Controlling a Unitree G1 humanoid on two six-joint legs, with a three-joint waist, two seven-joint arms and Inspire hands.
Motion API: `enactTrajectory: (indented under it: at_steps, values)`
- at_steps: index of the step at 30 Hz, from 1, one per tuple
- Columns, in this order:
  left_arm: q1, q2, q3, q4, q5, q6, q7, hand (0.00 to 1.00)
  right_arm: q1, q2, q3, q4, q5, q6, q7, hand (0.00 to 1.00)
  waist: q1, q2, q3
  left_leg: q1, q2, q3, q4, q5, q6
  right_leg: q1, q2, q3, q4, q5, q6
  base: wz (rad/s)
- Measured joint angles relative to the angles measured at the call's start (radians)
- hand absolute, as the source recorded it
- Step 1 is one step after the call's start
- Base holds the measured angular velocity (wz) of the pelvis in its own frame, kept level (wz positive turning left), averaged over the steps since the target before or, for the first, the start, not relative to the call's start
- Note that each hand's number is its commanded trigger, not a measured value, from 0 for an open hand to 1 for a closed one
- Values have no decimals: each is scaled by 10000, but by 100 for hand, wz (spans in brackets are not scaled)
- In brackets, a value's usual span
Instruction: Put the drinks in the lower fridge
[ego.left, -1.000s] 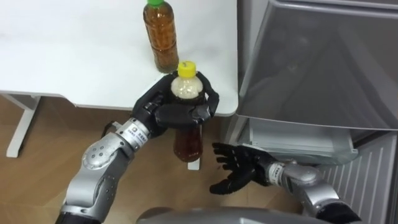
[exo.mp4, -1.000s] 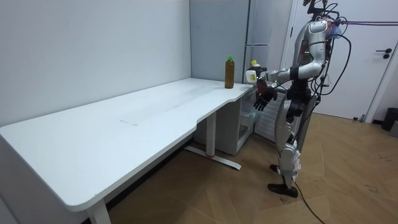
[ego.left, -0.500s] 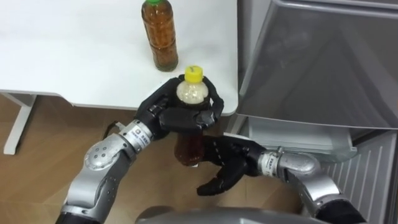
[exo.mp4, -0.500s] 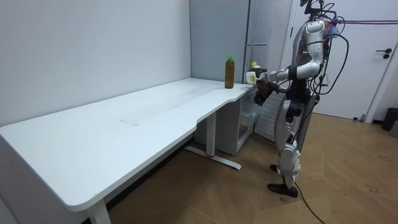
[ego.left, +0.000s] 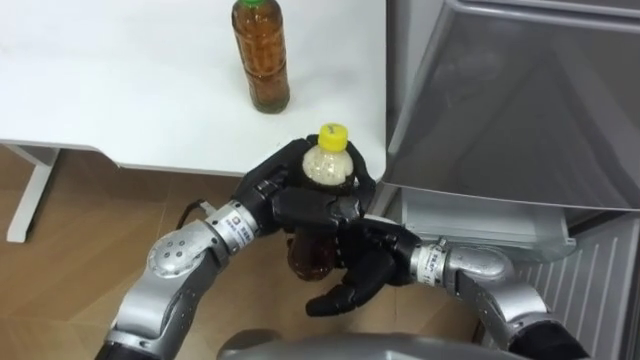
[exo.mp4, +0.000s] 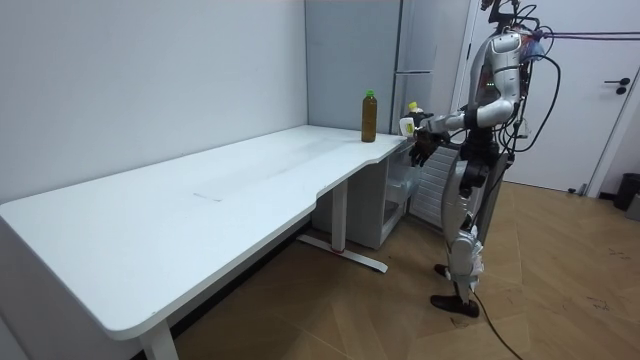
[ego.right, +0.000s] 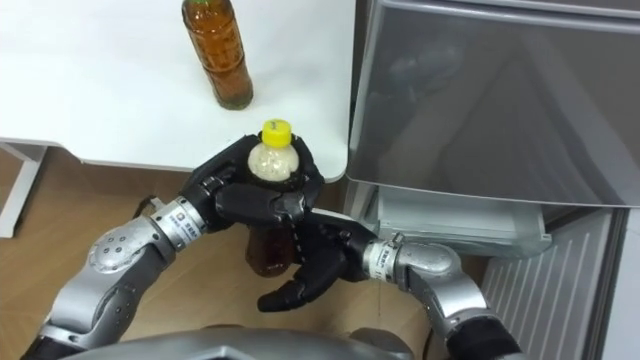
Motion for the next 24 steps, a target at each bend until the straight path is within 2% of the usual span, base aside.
enactTrajectory:
  at_steps: [7,13,14,15,16,24]
  values:
    - [-14,27,-119,-33,20,-61,3,100,6,-2,35,-2,678,5,-57,0,-64,47,-21,-1,6,6,22,0,0,7,7,3,13,0,-1,0]
    - [-203,32,-468,-32,13,-167,63,100,28,-119,210,57,2292,-9,-381,0,-104,103,-39,-5,4,-24,44,0,0,7,14,7,4,0,-1,0]
    - [-225,31,-517,-32,12,-179,61,100,66,-175,251,57,2574,-9,-421,59,-136,102,-38,-12,-1,-94,108,0,0,10,9,4,6,0,-1,0]
    - [-238,31,-555,-32,12,-187,61,100,93,-198,275,57,2746,-9,-452,73,-175,103,-38,-20,-3,-105,143,-1,-1,18,8,4,7,0,0,0]
    - [-248,32,-593,-32,11,-188,61,100,95,-209,282,57,2799,-9,-455,100,-198,103,-38,-20,-3,-102,156,-1,-1,19,9,8,7,1,-1,0]
    - [-277,30,-906,-32,-15,-213,21,100,107,-223,392,54,3045,-31,-578,100,-249,114,-36,-5,6,-63,169,-3,-2,16,27,73,13,3,-5,0]
